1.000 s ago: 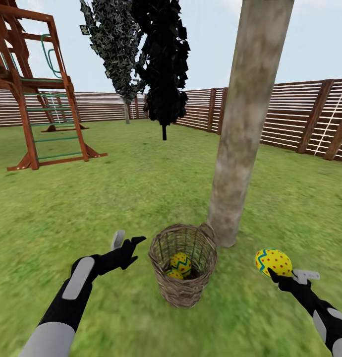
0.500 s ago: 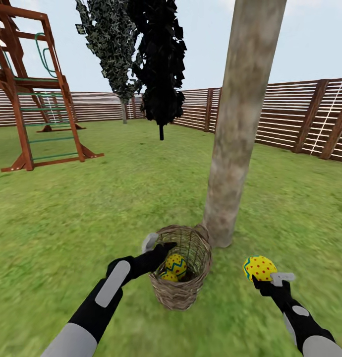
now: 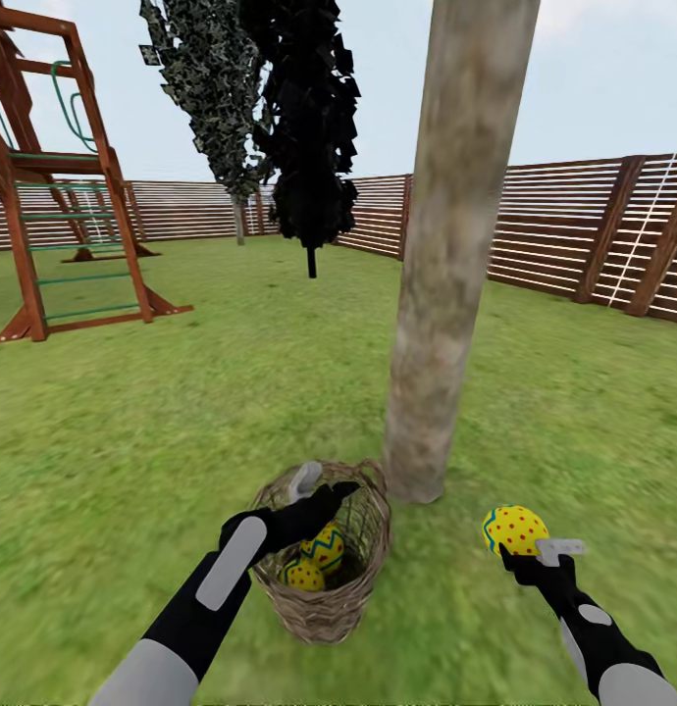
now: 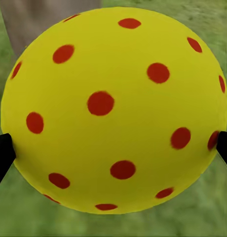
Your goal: Take the three Easter eggs out of the wicker basket on the lawn in the garden, then place them on the lawn next to a single tree (choose any tree) so that all three eggs are next to the same tree and none are left in the basket.
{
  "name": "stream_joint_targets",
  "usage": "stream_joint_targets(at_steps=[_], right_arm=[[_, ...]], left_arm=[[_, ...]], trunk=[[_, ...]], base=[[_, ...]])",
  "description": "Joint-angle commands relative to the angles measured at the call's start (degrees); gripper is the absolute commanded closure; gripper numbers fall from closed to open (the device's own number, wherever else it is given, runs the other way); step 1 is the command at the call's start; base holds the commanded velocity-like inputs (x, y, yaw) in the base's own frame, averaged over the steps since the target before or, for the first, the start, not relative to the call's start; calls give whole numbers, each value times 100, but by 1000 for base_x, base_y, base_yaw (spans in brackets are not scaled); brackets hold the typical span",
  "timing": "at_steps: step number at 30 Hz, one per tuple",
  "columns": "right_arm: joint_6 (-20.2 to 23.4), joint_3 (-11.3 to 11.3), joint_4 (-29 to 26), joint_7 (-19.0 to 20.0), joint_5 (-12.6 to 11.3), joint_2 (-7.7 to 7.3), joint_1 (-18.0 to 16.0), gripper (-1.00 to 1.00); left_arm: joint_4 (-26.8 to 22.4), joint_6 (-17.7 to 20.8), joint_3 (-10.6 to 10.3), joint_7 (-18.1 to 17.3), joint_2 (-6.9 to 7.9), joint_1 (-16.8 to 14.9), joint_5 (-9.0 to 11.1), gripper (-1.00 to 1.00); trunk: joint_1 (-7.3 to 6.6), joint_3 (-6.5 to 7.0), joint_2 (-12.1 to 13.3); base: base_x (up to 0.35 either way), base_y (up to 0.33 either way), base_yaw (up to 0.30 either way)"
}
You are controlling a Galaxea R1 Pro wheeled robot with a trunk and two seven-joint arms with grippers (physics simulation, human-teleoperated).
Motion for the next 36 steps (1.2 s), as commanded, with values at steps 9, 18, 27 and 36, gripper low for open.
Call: stream_joint_targets(at_steps=[9,18,27,36], right_arm=[[-25,-49,4,3,30,2,-6,100],[-199,1945,743,-2381,2,407,-89,100],[-488,2013,813,-2494,10,668,-114,100],[-508,2042,951,-2492,23,670,-112,100]], left_arm=[[9,-187,-45,64,-27,-3,64,-100],[18,-656,-643,63,-44,-3,89,-100],[3,-837,-916,55,-57,-2,113,-100],[9,-837,-1106,55,-115,-3,105,-100]], trunk=[[-2,-6,-3],[-2,-6,-3],[-2,-6,-3],[-2,-6,-3]], base=[[-147,-304,0],[-16,-316,0],[3,-18,91],[205,-185,293]])
